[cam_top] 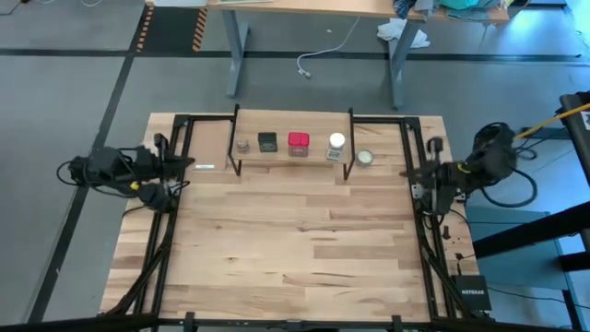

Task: Shelf spices
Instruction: Return to Home Position

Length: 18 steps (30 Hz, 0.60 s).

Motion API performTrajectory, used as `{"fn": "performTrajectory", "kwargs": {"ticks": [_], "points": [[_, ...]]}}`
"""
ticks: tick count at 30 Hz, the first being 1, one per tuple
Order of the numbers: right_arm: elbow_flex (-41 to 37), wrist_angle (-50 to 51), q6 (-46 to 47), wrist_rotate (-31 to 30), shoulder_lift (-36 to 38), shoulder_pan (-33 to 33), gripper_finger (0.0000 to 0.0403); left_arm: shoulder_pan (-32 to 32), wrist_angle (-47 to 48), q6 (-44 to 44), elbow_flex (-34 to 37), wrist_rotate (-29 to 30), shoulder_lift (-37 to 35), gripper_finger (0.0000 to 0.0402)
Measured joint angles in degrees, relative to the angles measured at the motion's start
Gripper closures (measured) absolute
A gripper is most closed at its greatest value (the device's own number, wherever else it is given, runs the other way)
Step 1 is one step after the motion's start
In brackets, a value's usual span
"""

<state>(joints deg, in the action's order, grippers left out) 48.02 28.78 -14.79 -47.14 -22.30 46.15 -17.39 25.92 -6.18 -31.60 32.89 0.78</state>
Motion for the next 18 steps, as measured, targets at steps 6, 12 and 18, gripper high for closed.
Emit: {"fn": "performTrajectory", "kwargs": {"ticks": [6,12,18], "points": [[-16.0,-14.0,-2.0,7.9,12.0,0.0,0.0403,0.0,-8.5,-6.0,5.0,-3.4,0.0,0.0401],[-24.4,-19.3,-5.2,7.8,20.6,0.0,0.0403,0.1,-9.6,-7.0,6.1,-4.5,0.0,0.0401],[-25.5,-19.2,-4.8,11.0,22.1,-1.1,0.0403,0.1,-9.3,-6.4,6.2,-4.6,0.0,0.0401]]}}
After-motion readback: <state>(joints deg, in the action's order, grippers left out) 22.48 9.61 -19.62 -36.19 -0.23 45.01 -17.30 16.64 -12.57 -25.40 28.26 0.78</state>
